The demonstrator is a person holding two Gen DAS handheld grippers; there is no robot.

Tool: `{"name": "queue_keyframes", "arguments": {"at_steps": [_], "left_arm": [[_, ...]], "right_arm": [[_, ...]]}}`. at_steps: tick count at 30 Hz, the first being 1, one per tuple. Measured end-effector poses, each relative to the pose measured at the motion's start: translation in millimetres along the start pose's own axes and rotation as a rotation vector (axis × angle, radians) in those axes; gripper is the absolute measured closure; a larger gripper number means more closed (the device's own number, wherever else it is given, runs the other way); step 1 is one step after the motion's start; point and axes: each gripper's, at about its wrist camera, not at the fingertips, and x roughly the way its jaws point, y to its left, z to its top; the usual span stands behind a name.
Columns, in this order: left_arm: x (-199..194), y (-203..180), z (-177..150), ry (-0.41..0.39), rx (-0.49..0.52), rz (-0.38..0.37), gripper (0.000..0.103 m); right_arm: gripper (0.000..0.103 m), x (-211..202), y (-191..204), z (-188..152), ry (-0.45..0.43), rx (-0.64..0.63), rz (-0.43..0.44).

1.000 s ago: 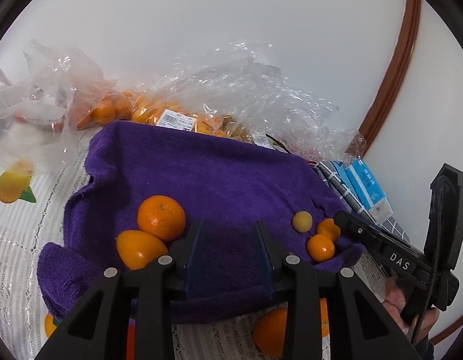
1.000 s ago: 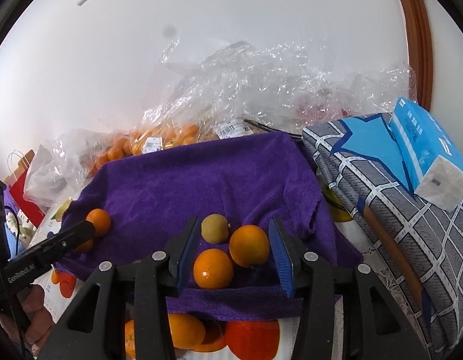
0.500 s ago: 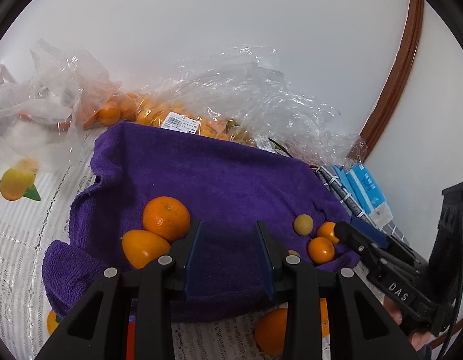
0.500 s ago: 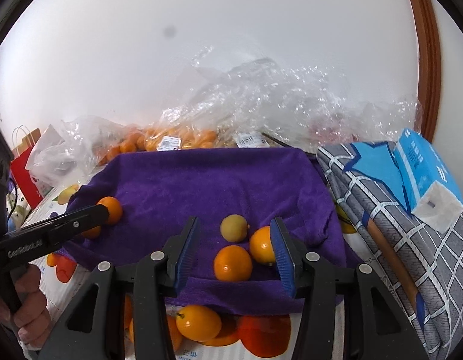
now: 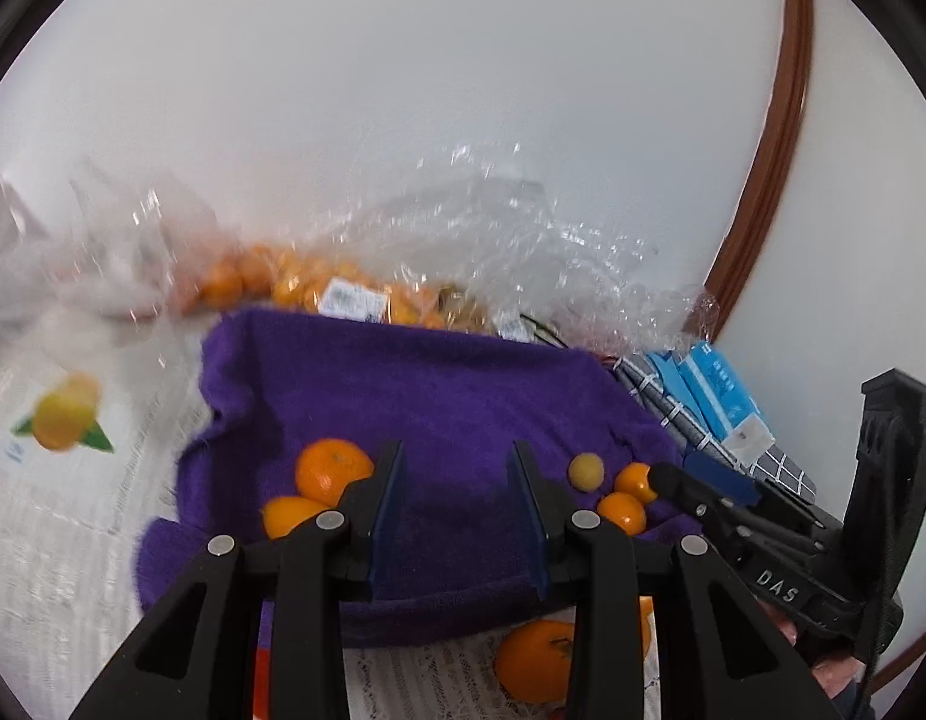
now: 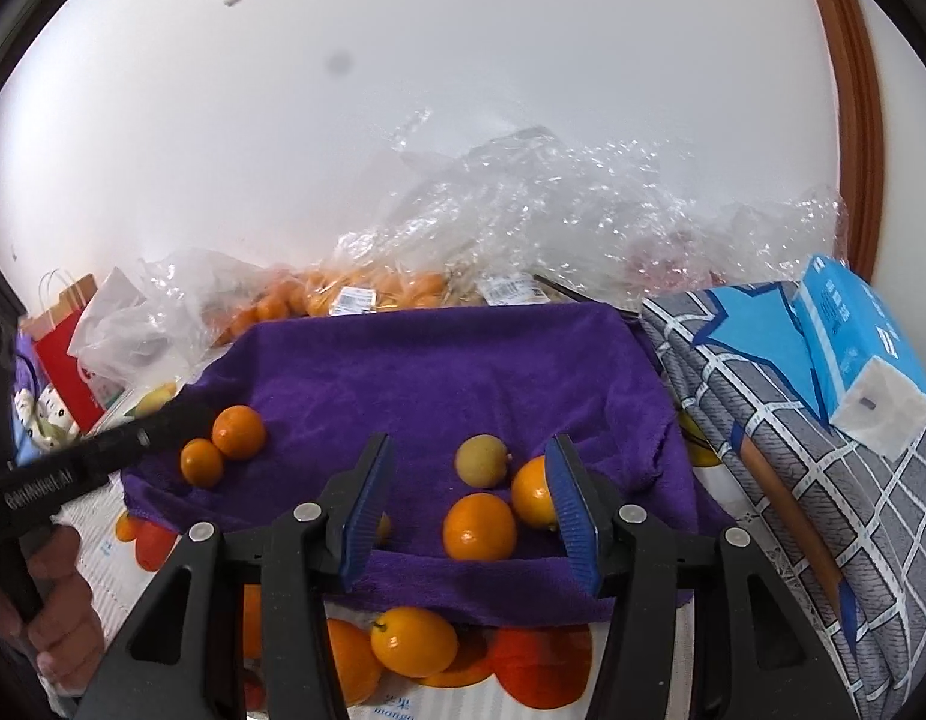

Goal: Organize fruits
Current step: 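Withdraw both grippers from the towel toward the loose fruits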

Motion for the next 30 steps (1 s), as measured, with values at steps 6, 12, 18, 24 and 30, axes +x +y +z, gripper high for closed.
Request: {"name": "queue_keyframes", "arguments": {"at_steps": [6, 12, 18, 24, 30], "left_arm": [[-31, -5, -9, 0.026, 0.069, 0.056, 0.070], [-46, 10, -37, 0.097, 0.012, 0.060, 0.070], [-57, 23, -61, 0.122, -0.081, 0.058, 0.070], [-62, 28, -77, 0.126, -0.095, 0.066, 0.065], [-58, 28, -80, 0.132, -0.077, 0.084, 0.065]], "right_arm": [[0.051, -30, 6, -7, 0.021, 0.011, -0.010], [0.051, -59, 5, -30, 0.036, 0.051, -0.042], [0.051, -81, 2, -46, 0.039, 0.079, -0.099], [0.051, -94, 2, -55, 0.072, 0.096, -0.077], [0.052, -86, 5, -65, 0.114, 0.098, -0.074]]}}
